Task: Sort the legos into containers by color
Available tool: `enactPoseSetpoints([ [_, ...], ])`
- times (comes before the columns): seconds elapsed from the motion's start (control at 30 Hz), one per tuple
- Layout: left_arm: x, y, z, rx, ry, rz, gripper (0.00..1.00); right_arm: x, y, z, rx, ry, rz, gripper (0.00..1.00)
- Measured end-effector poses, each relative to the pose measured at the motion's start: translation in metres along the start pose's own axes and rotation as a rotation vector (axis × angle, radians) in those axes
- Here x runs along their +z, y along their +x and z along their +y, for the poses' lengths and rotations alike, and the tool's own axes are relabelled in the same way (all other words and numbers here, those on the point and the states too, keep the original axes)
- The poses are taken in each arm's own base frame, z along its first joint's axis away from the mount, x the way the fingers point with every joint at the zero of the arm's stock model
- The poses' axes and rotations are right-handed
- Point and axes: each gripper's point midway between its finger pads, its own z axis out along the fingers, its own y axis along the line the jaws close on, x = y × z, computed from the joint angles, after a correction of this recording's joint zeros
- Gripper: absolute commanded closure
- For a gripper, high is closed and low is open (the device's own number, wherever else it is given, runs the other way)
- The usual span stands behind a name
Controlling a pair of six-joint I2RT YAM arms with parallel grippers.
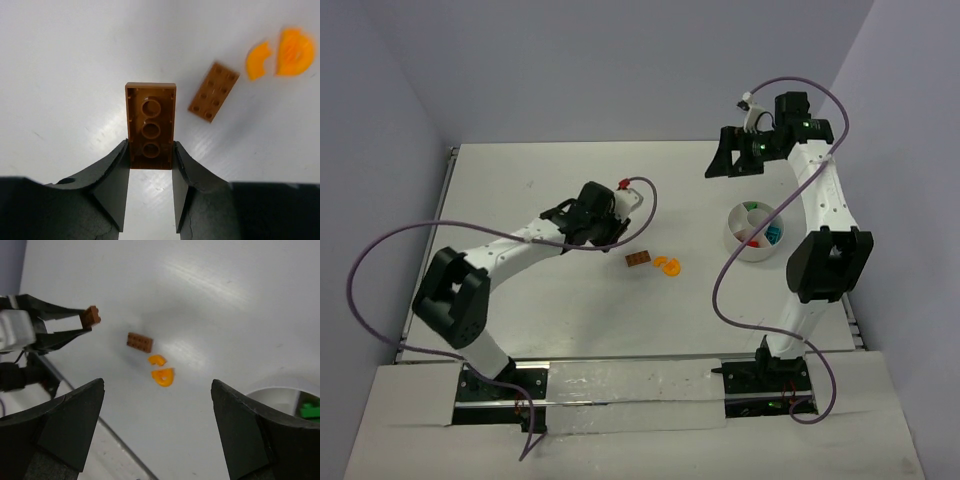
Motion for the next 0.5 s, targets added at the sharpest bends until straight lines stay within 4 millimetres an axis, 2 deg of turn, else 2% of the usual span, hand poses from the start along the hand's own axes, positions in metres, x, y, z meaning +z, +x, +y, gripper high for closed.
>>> enactPoseSetpoints([
  [0.13,-0.036,-0.059,-0.005,0.065,-0.011,-0.21,1.0,0.022,0.015,0.036,0.028,-0.127,0.061,0.1],
  [0.23,-0.046,-0.083,-0.016,0.099,0.015,-0.289,1.0,0.029,0.014,0.069,-0.006,-0.221,0.072,0.15],
  [0.33,-0.048,-0.091,-0.028,0.126,0.05,-0.32,1.0,0.03,0.01,0.095,-0.041,-0.296,0.068,0.2],
  [0.5,-0.05,-0.097,-0.04,0.151,0.079,-0.342,1.0,0.032,0.014,0.113,-0.066,-0.356,0.084,0.23],
])
